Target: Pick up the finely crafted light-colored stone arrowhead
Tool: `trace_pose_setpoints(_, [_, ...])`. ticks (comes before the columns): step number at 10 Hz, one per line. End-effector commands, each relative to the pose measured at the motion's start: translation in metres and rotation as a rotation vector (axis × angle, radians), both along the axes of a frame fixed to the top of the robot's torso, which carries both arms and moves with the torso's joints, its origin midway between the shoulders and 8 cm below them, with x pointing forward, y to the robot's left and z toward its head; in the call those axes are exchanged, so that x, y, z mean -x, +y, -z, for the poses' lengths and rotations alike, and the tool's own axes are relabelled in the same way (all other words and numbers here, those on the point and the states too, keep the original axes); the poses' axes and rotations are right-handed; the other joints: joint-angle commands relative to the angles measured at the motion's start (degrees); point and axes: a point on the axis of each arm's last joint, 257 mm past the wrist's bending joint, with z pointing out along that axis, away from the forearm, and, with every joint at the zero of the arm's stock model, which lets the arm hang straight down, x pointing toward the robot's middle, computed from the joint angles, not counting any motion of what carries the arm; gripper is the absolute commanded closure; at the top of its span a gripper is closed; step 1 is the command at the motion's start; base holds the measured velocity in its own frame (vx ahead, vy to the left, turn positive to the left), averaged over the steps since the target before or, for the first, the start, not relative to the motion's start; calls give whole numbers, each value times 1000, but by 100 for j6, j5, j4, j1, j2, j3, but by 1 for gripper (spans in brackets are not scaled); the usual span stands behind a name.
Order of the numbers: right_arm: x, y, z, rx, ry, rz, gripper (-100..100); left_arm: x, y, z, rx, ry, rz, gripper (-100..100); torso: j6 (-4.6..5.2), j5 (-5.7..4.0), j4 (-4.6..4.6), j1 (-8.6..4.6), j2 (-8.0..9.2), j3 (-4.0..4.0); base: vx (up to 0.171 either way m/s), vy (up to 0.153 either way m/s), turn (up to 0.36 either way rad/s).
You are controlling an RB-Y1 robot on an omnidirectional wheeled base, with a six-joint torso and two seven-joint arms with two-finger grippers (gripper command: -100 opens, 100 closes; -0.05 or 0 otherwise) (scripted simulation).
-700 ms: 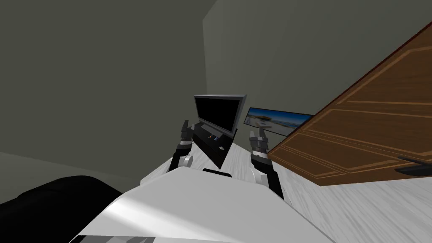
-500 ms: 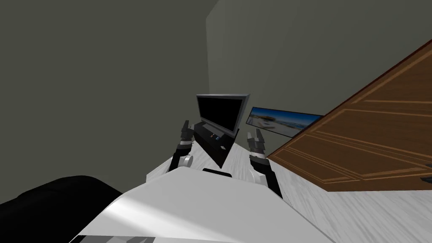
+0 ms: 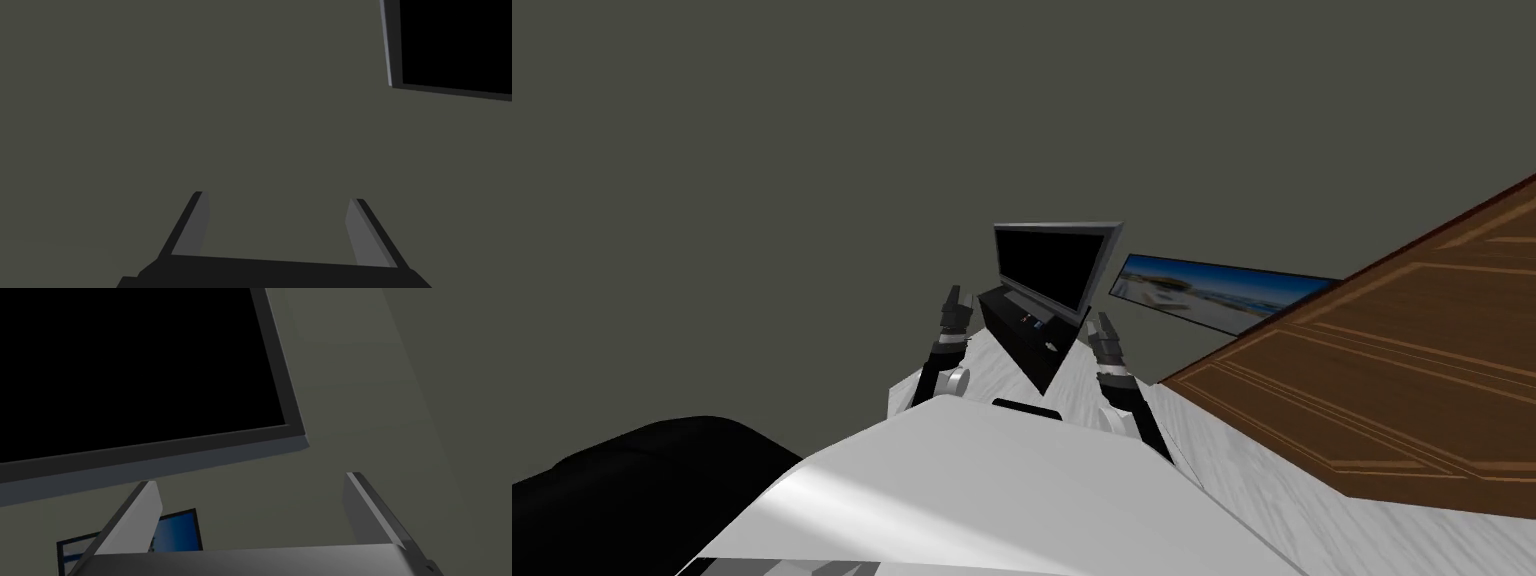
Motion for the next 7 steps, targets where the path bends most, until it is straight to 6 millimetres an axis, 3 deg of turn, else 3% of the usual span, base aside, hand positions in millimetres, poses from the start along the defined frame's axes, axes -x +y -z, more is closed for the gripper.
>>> trace_pose_setpoints(1, [0, 14, 31, 47, 61, -42, -100, 0, 0, 0, 0, 0, 0, 0, 0, 0, 0, 0, 0, 0, -129, 105, 316])
trace_pose_setpoints(4, [0, 18, 60, 91, 120, -69, -100, 0, 0, 0, 0, 0, 0, 0, 0, -2, -2, -11, -12, -6, -77, 57, 126])
trace_pose_setpoints(6, [3, 31, 101, 159, 196, -121, -100, 0, 0, 0, 0, 0, 0, 0, 0, -3, -3, -13, -19, -10, -79, 81, 289])
trace_pose_setpoints(7, [4, 26, 114, 177, 223, -121, -100, 0, 0, 0, 0, 0, 0, 0, -1, 0, -2, -5, -12, -7, -71, 67, 113])
